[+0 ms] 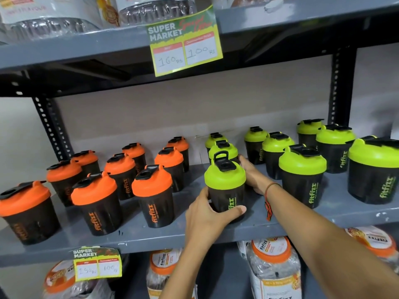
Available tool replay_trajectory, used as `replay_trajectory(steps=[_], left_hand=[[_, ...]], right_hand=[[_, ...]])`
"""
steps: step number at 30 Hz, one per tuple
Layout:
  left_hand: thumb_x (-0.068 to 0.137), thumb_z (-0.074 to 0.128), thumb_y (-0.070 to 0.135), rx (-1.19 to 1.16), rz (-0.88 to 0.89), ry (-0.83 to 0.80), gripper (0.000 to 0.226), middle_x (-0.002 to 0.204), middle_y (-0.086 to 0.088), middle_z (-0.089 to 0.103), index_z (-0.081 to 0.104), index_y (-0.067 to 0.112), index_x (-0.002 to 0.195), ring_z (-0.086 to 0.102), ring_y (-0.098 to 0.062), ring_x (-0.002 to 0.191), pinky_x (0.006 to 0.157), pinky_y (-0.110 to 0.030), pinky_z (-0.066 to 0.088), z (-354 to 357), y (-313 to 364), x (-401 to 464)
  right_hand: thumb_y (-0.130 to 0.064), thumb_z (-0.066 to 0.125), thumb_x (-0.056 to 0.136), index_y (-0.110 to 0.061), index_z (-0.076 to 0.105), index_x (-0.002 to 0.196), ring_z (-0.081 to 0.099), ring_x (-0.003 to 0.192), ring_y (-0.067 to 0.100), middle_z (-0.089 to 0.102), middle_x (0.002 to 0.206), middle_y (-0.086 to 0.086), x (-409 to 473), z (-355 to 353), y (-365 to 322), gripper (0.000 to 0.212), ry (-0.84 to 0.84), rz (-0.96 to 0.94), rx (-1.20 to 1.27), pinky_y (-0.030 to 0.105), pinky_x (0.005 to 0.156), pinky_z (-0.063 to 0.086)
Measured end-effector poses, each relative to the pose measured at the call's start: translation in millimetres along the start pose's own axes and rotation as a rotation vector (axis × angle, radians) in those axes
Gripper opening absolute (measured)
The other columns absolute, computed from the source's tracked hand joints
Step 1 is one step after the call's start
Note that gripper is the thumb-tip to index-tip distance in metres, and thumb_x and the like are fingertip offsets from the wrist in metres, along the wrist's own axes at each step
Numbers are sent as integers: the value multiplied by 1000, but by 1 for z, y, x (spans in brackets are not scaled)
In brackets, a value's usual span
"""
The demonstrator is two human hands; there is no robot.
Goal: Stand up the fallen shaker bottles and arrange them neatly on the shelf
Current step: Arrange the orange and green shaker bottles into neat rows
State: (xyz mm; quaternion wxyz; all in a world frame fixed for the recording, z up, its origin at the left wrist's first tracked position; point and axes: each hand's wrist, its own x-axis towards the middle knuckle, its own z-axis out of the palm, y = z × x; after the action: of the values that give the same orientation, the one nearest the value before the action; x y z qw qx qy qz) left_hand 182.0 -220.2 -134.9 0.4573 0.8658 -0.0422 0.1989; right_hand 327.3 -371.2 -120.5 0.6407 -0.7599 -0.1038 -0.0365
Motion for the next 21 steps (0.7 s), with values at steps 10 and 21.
replay_trajectory(steps=[10, 21], left_hand=[[46, 80, 65, -93, 0, -72, 75, 108, 18, 68, 53, 40, 111, 61, 1, 100, 87, -29, 51, -5, -1, -1], [41, 88, 41, -322, -47, -217, 67, 105, 13, 73, 60, 36, 102, 68, -3, 97, 94, -38, 53, -10, -20, 13]], right_hand=[[-22, 66, 91, -23, 25, 151, 53, 121, 20, 42, 150, 4, -12, 2, -14, 73, 38, 1, 88, 34, 87, 52], [-4, 68, 86, -8, 67, 118, 57, 117, 12, 62, 123, -1, -154, -32, -42, 32, 747, -865, -400, 28, 97, 48]])
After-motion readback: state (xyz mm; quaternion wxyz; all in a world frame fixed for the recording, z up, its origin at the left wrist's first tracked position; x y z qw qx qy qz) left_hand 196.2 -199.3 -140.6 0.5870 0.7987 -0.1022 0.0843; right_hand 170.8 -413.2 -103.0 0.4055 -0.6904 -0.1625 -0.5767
